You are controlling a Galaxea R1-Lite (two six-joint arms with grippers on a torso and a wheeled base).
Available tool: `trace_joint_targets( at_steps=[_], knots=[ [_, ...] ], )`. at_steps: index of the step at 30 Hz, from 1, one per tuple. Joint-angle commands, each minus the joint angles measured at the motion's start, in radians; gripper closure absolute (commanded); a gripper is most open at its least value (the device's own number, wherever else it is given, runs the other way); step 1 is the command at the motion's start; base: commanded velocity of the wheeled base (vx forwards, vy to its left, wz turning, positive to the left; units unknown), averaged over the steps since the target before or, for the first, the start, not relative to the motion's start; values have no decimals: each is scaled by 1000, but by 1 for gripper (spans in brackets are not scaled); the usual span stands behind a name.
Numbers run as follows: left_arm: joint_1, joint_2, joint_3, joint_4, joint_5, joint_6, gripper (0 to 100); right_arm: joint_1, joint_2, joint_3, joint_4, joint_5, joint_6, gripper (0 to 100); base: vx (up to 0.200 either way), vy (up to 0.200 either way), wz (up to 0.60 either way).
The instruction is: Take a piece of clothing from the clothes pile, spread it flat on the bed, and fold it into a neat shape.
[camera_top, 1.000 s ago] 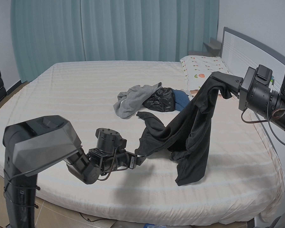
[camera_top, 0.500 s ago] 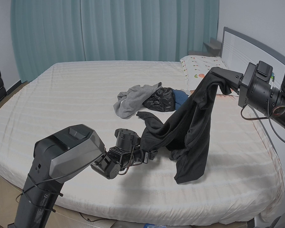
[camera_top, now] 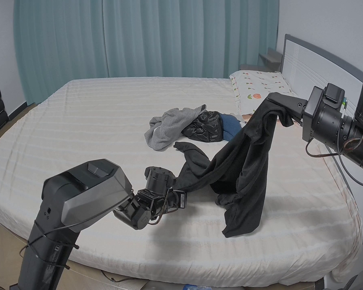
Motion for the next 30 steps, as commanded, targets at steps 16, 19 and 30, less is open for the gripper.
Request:
trace_joint_targets(
  at_steps=[16, 19, 30],
  knots=[
    [26, -808, 297, 186, 4, -245, 100, -89, 149, -128, -73, -118, -70, 100, 0, 0, 0],
    [72, -885, 241, 220, -7, -268, 100, -86, 61, -251, -38, -113, -70, 100, 0, 0, 0],
    [80, -943, 458, 237, -10, -382, 100, 3, 92, 59, -6, -100, -38, 100, 0, 0, 0]
  ],
)
